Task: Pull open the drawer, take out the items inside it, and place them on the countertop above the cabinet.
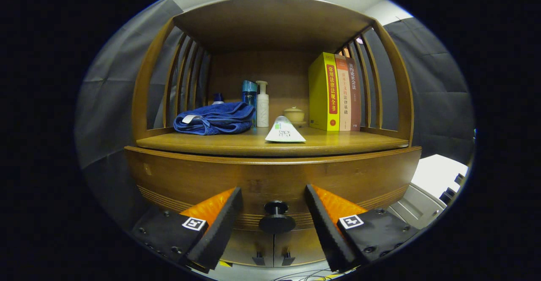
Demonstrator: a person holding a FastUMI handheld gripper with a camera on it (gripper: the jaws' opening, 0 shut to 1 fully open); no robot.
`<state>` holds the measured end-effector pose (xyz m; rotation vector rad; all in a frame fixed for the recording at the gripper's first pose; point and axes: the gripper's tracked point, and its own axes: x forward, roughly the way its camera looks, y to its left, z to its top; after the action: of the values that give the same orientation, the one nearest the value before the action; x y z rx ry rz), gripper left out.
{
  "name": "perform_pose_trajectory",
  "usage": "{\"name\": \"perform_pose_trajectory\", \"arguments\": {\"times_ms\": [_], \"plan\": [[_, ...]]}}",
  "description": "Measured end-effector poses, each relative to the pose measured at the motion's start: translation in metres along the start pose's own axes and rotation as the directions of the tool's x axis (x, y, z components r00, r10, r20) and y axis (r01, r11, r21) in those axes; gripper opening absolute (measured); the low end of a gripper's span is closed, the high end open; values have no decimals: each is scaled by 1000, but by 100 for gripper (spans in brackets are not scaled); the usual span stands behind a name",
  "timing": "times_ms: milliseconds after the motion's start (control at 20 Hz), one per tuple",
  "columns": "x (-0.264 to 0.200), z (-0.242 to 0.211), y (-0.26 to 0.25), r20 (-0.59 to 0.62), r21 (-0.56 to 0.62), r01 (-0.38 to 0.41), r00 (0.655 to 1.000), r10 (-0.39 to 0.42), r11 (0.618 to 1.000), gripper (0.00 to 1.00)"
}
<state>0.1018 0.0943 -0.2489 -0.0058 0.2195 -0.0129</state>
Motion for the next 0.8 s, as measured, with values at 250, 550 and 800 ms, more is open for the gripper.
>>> {"name": "perform_pose_trajectory", "arguments": {"times_ms": [250,550,800], "plan": [[14,0,2,-7,7,-1,1000,1,1000,99],[5,13,-2,8,31,4,1000,-5,1000,98],[-46,56,-11,64,11,-2,998,2,1000,98]]}}
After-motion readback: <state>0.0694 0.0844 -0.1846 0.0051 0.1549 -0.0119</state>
